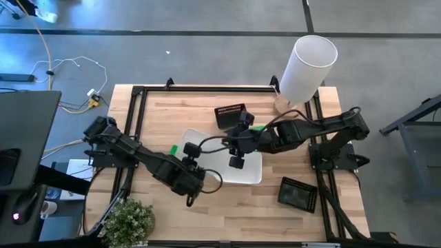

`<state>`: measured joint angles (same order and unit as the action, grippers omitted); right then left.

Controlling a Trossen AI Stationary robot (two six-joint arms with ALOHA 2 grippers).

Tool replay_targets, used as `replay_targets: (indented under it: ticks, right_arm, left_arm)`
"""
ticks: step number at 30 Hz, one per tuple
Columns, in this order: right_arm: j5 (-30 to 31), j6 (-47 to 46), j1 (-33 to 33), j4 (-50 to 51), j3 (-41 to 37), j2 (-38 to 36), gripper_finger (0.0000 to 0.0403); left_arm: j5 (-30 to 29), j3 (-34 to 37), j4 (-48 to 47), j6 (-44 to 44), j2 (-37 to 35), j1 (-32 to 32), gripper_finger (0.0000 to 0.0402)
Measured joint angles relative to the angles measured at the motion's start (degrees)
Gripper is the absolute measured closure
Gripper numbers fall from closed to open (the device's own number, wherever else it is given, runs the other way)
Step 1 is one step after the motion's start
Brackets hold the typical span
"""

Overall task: Stack baskets by color
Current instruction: Stack the top white bin on the white bin

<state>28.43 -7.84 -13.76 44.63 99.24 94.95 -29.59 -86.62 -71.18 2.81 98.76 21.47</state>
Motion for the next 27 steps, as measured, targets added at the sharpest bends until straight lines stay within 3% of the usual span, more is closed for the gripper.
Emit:
replay_targets:
  ticks: [6, 12, 22, 27]
  right_arm:
    - [-0.1, 0.4, 0.0, 1.2, 0.0, 1.0, 0.0194]
    - [-3.4, -1.8, 0.5, 1.7, 0.0, 1.8, 0.0188]
    - [-4.8, -6.8, 3.2, 3.6, 0.0, 4.3, 0.0205]
    - [-5.4, -8.9, 4.2, 4.6, 0.0, 4.7, 0.0246]
  left_arm:
    - [-0.8, -2.3, 0.3, 0.0, 0.2, 0.0, 0.0401]
    - [-1.1, -3.1, 0.1, -0.7, 0.2, 0.0, 0.0401]
    - [-1.3, -3.1, 0.6, -1.5, 0.2, -0.5, 0.0401]
    - [-1.3, -3.1, 0.6, -1.9, 0.2, -0.5, 0.0401]
